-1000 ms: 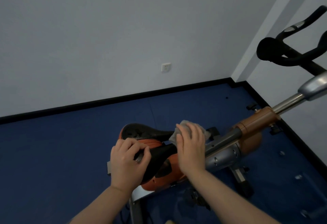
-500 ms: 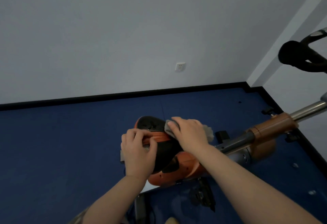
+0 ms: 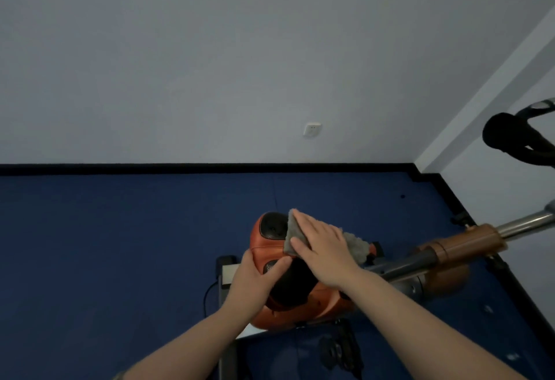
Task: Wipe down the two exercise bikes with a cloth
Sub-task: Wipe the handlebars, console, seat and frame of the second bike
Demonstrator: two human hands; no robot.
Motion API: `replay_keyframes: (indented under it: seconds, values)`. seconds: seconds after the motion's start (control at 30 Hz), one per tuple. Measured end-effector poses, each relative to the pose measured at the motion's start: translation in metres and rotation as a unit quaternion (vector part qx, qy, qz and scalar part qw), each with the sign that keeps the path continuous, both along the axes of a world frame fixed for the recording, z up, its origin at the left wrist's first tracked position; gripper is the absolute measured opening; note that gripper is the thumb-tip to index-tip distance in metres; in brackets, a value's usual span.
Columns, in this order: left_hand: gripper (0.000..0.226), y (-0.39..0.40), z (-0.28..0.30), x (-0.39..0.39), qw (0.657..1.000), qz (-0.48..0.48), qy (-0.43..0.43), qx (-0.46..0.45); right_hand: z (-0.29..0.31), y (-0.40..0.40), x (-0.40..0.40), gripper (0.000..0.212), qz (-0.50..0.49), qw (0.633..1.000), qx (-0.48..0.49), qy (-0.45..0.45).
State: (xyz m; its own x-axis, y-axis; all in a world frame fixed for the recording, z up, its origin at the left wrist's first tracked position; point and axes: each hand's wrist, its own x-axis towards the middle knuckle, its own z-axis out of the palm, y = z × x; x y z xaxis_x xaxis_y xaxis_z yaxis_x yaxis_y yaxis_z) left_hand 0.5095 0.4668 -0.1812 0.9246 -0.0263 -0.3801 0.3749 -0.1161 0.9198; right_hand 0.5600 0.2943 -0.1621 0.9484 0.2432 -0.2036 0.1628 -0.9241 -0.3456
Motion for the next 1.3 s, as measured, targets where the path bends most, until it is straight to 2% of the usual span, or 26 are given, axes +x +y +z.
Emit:
replay_keyframes:
  seconds: [0.07,0.13,0.2,0.33,0.47,0.5,0.63,0.77,0.9,0.93,1.03,1.07,1.13,1.2,1.3]
  values:
    - [0.081,0.003,-0.002,0.004,1.0,-0.012,0.019,-0.012,0.004,-0.001,0.013,0.055,-0.026,0.999,0.007,0.024]
    - [0.082,0.006,-0.002,0.007,0.999,-0.028,0.023,-0.023,0.01,0.007,0.027,0.05,-0.076,0.996,-0.007,0.036]
    - [0.074,0.009,-0.002,0.009,0.998,-0.055,0.021,-0.023,0.01,0.019,0.028,0.051,-0.101,0.994,-0.026,0.023]
    - [0.038,0.015,-0.005,0.013,0.994,-0.111,-0.006,-0.017,0.004,0.015,0.006,0.049,-0.028,0.999,-0.003,-0.025]
    - [0.036,0.018,-0.008,0.016,0.991,-0.13,0.002,-0.026,0.01,0.019,0.015,0.043,-0.15,0.988,-0.03,-0.03]
    - [0.037,0.02,-0.007,0.017,0.99,-0.14,0.004,-0.033,0.01,0.026,0.014,0.043,-0.142,0.989,-0.037,-0.029]
    - [0.029,0.027,-0.002,0.024,0.98,-0.193,0.025,-0.048,0.012,0.03,0.007,0.052,0.007,1.0,0.001,0.001]
    - [0.026,0.034,0.004,0.031,0.967,-0.236,0.066,-0.06,0.025,0.03,0.025,0.044,-0.074,0.993,0.041,0.08]
    - [0.025,0.036,0.001,0.037,0.959,-0.259,0.087,-0.076,0.022,0.045,0.024,0.048,0.029,0.997,0.005,0.077]
    - [0.027,0.036,0.002,0.037,0.958,-0.26,0.091,-0.083,0.024,0.045,0.027,0.045,0.017,0.995,0.022,0.095]
    - [0.024,0.036,0.001,0.035,0.95,-0.258,0.115,-0.131,0.029,0.05,0.042,0.041,-0.097,0.984,0.065,0.133]
    - [0.022,0.037,0.001,0.034,0.948,-0.26,0.117,-0.14,0.028,0.054,0.041,0.041,-0.096,0.986,0.045,0.131]
    - [0.024,0.038,-0.002,0.034,0.945,-0.27,0.116,-0.142,0.024,0.06,0.033,0.042,-0.03,0.995,-0.003,0.091]
    - [0.026,0.038,-0.001,0.035,0.943,-0.276,0.116,-0.143,0.022,0.06,0.026,0.045,0.016,0.997,0.002,0.073]
    - [0.025,0.039,0.0,0.04,0.937,-0.282,0.137,-0.154,0.027,0.06,0.046,0.036,-0.041,0.992,0.052,0.11]
